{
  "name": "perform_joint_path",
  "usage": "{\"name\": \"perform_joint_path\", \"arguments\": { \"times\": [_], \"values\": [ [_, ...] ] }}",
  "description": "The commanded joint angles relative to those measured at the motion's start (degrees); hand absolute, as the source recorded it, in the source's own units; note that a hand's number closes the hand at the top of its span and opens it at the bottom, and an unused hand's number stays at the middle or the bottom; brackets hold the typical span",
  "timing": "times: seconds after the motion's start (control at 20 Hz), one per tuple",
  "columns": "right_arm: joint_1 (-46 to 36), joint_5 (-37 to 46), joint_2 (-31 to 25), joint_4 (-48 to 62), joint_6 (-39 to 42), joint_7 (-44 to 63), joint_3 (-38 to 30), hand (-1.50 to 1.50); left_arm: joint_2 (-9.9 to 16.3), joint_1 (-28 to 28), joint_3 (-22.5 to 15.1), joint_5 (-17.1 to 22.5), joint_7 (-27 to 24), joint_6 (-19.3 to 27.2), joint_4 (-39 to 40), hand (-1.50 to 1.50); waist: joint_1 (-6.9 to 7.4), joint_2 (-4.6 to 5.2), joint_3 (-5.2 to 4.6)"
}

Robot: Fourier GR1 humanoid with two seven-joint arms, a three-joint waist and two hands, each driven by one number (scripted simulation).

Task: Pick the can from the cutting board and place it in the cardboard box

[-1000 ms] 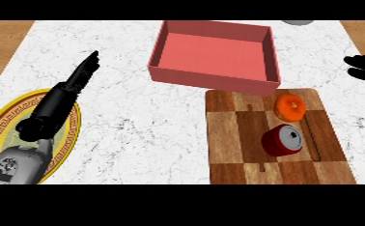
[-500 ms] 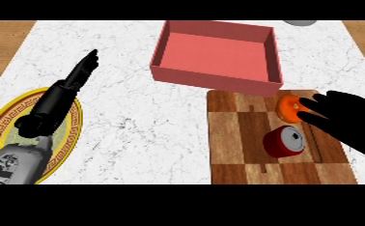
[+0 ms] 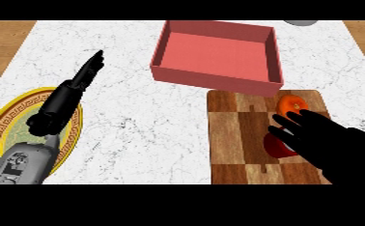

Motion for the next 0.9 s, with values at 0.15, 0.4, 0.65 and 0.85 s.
{"name": "perform_joint_path", "arguments": {
  "times": [0.15, 0.4, 0.65, 0.85],
  "values": [
    [0.8, 11.1, 7.5, -0.6, 3.4, 5.3, 5.3, -1.50, -1.6, 1.9, 1.2, -2.7, 0.8, 0.3, -2.6, 0.00, -0.30, -0.09, 0.06],
    [-2.6, 18.5, 15.1, 4.6, 3.2, 5.1, 9.0, -1.50, -1.1, -3.0, 4.1, -0.7, 2.5, -3.9, -0.2, 0.00, -0.07, -0.01, 0.05],
    [-1.8, 20.9, 14.4, 9.4, 6.2, -2.7, 4.0, -1.50, -4.1, 1.7, 2.9, -4.8, -0.1, -2.4, -1.4, 0.00, -0.21, -0.03, 0.06],
    [2.2, 28.3, 18.0, 7.7, 4.4, 0.1, 8.2, -1.50, -4.1, 3.1, 4.1, -4.5, 1.2, -3.9, -4.0, 0.00, -0.39, -0.08, 0.06]
  ]
}}
